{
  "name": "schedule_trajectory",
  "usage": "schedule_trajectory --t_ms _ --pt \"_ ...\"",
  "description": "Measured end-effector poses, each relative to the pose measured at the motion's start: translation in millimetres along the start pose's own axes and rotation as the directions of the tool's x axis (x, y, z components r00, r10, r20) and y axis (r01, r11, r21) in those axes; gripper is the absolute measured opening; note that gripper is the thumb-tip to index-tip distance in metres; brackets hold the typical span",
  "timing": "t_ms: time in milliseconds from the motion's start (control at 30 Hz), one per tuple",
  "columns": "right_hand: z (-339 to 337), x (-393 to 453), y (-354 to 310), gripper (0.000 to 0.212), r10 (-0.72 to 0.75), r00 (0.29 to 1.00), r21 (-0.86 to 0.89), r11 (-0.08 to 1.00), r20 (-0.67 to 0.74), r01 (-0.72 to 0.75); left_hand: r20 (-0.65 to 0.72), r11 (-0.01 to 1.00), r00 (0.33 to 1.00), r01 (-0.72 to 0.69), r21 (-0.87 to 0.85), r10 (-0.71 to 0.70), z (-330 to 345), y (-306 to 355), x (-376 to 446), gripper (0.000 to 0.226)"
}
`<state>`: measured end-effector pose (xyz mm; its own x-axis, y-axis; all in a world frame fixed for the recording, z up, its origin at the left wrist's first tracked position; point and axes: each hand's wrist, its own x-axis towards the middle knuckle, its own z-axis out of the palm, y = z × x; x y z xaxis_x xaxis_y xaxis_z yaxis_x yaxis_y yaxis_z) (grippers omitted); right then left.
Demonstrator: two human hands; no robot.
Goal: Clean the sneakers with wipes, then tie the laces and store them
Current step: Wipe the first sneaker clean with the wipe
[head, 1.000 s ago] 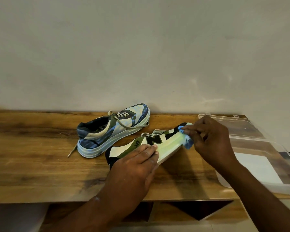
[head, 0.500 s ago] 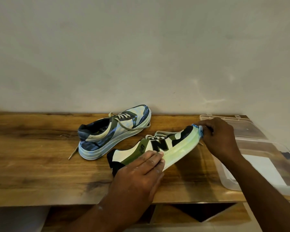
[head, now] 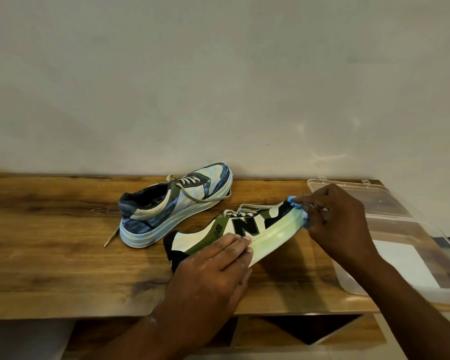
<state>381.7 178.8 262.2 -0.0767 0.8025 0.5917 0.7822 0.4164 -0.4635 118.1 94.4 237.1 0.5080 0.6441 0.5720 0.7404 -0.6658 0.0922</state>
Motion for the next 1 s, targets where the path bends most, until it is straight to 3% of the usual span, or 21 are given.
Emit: schedule_trajectory --t_ms 133,367,533,667,867,1000 --pt "3 2 3 0.032 0.160 0.987 0.055 0.985 0.014 -0.161 0.023 1.000 1.000 -0.021 0.019 0.020 1 2 -2 0.037" --pt "-3 -2 -11 0.034 0.262 0.957 0.242 0.927 0.124 -0.286 0.023 0.990 1.000 0.009 0.139 -0.012 -3 9 5 0.049" --pt "-9 -8 -16 0.033 0.326 0.922 0.270 0.887 0.207 -0.374 0.080 0.990 0.997 0.001 0.143 -0.013 -2 7 6 0.062" --pt "-20 -8 -12 0.024 0.398 0.864 0.213 0.856 0.309 -0.471 0.088 0.986 0.992 -0.103 0.133 0.092 2 5 3 0.057" --pt "-27 -8 -2 0.020 0.463 0.857 0.111 0.862 0.227 -0.495 0.065 0.961 0.966 -0.255 0.108 0.249 12 -9 -4 0.054" --pt "-27 -5 -6 0.024 0.470 0.784 0.004 0.857 0.405 -0.516 0.089 0.936 0.938 -0.343 0.079 0.336 17 -24 -2 0.059"
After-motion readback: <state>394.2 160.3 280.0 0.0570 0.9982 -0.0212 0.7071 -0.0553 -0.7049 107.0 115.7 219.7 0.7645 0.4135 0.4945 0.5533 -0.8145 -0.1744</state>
